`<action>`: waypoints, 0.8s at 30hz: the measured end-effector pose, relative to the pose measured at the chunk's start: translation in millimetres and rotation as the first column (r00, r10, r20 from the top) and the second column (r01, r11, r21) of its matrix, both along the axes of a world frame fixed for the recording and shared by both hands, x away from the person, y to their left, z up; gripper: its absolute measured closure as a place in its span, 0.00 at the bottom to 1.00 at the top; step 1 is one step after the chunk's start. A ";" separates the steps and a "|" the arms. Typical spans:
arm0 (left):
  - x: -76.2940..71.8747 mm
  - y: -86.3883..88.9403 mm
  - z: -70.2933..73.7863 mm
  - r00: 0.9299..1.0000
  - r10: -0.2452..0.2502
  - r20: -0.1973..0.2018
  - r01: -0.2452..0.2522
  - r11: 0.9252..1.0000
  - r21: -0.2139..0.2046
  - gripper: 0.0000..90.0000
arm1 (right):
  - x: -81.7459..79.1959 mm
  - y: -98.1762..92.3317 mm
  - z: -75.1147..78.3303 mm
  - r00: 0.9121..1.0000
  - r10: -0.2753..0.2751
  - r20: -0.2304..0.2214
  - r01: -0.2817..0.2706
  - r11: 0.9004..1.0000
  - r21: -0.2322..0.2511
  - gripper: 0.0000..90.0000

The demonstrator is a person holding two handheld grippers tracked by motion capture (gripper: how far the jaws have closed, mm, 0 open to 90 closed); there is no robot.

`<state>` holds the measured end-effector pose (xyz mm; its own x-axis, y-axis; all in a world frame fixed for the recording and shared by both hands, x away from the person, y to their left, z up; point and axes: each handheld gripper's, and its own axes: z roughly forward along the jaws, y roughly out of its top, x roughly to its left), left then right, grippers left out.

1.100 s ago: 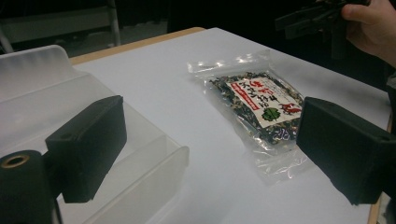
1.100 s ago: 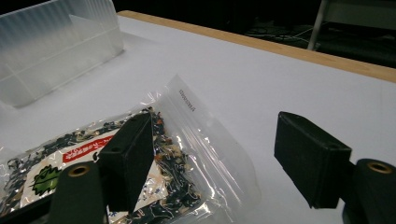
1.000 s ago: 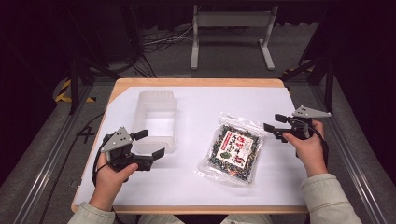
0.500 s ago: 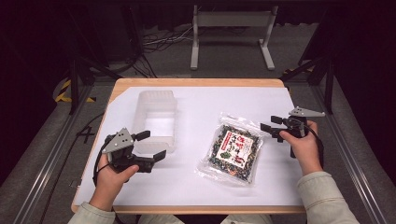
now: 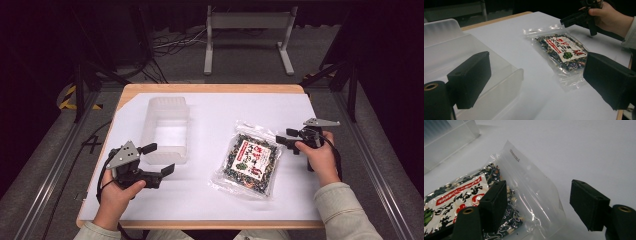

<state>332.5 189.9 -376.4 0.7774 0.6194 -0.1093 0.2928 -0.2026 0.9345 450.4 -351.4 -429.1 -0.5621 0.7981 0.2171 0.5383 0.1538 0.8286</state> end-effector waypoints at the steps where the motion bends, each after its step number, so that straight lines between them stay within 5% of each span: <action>1: -0.3 0.6 -0.1 1.000 0.001 0.000 -0.001 1.000 0.001 0.10 | 0.4 0.3 -1.0 1.000 0.000 -0.008 0.000 1.000 -0.001 0.36; 15: 1.1 0.9 -0.7 1.000 0.008 -0.004 -0.008 1.000 -0.010 0.10 | 6.7 4.4 -9.8 0.996 0.007 -0.086 -0.006 1.000 0.012 0.39; 24: 2.0 0.0 -0.8 1.000 0.007 -0.003 -0.007 1.000 -0.006 0.10 | 7.6 7.0 -11.9 0.995 0.016 -0.098 -0.016 1.000 -0.003 0.46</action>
